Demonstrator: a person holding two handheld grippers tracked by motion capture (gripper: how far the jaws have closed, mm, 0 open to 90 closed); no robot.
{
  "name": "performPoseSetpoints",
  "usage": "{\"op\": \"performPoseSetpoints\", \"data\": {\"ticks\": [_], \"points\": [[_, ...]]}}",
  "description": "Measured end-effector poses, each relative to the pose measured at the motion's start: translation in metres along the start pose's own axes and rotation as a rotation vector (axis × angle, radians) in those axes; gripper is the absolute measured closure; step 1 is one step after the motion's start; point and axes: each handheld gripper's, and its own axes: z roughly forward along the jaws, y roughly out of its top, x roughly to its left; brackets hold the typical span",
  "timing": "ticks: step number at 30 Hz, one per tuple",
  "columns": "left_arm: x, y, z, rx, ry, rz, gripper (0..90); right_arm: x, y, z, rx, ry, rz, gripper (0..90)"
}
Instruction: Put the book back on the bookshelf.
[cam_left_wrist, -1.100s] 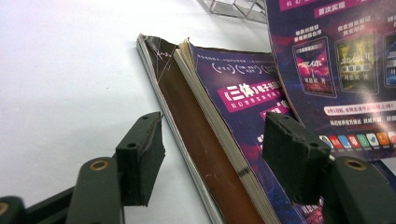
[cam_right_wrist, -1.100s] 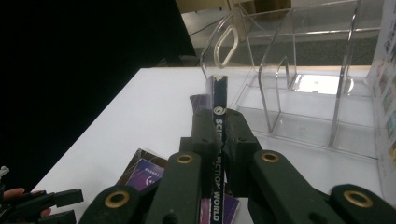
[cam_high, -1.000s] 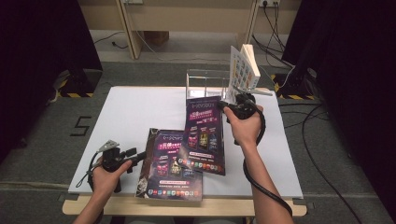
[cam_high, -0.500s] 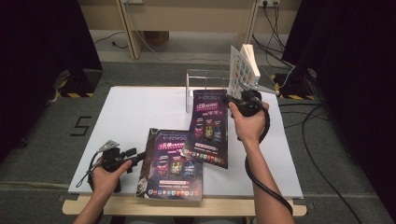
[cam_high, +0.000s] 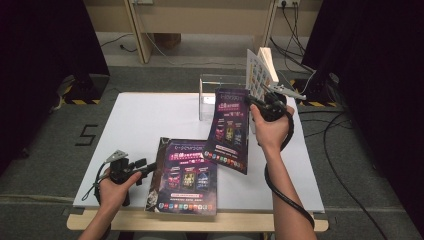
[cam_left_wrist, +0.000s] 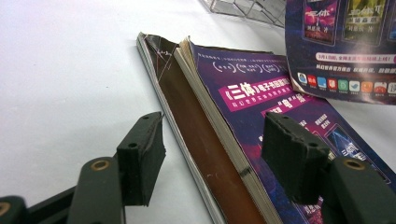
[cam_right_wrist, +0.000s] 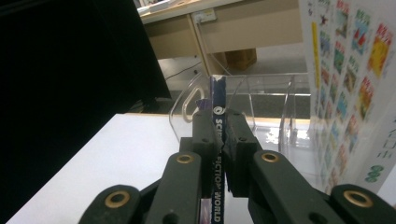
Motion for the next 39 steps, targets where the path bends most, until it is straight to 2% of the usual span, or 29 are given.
{"op": "performPoseSetpoints", "data": {"ticks": [20,27,30,39], "points": [[0.002,-0.001,0.000,0.001,-0.002,-0.006,38.1,-0.003,0.020,0.002,-0.085,-0.064,-0.040,84.8],[0.003,-0.001,0.000,0.002,-0.002,-0.005,38.1,-0.005,0.028,0.007,-0.107,-0.068,-0.023,84.7],[0.003,-0.001,0.000,0.001,-0.002,-0.007,38.1,-0.004,0.030,0.010,-0.113,-0.079,-0.038,84.8],[0.004,-0.001,0.000,0.002,-0.003,-0.008,38.2,-0.006,0.035,0.016,-0.144,-0.084,-0.034,84.8]]}}
